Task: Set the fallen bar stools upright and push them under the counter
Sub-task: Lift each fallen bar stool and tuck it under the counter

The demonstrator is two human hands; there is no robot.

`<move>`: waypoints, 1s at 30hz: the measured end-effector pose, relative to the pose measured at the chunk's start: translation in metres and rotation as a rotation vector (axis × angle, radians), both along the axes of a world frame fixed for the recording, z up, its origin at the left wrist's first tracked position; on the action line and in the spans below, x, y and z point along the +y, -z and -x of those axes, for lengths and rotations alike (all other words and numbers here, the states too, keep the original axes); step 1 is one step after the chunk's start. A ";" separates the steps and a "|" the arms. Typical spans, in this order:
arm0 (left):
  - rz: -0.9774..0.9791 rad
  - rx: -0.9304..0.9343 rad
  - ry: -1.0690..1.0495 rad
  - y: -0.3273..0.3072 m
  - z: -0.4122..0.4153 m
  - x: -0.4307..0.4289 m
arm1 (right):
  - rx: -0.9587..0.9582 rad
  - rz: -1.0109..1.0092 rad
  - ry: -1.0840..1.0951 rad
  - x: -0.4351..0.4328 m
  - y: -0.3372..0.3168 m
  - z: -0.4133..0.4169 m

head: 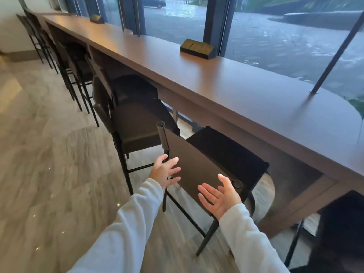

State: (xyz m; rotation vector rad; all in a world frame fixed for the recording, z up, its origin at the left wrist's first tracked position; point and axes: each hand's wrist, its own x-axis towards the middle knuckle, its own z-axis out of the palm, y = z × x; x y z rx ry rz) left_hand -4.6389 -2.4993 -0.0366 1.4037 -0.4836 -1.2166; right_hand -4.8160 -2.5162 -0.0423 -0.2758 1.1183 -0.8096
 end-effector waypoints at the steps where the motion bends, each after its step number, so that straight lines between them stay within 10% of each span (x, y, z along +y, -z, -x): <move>1: -0.019 0.025 0.020 0.002 -0.007 -0.012 | -0.017 -0.027 0.040 -0.004 0.000 -0.008; 18: -0.594 -0.024 0.328 0.014 -0.082 -0.171 | -0.135 -0.221 0.857 -0.073 0.016 -0.068; 30: -0.410 0.328 0.209 0.035 -0.080 -0.190 | 0.006 -0.240 0.927 -0.090 0.010 -0.055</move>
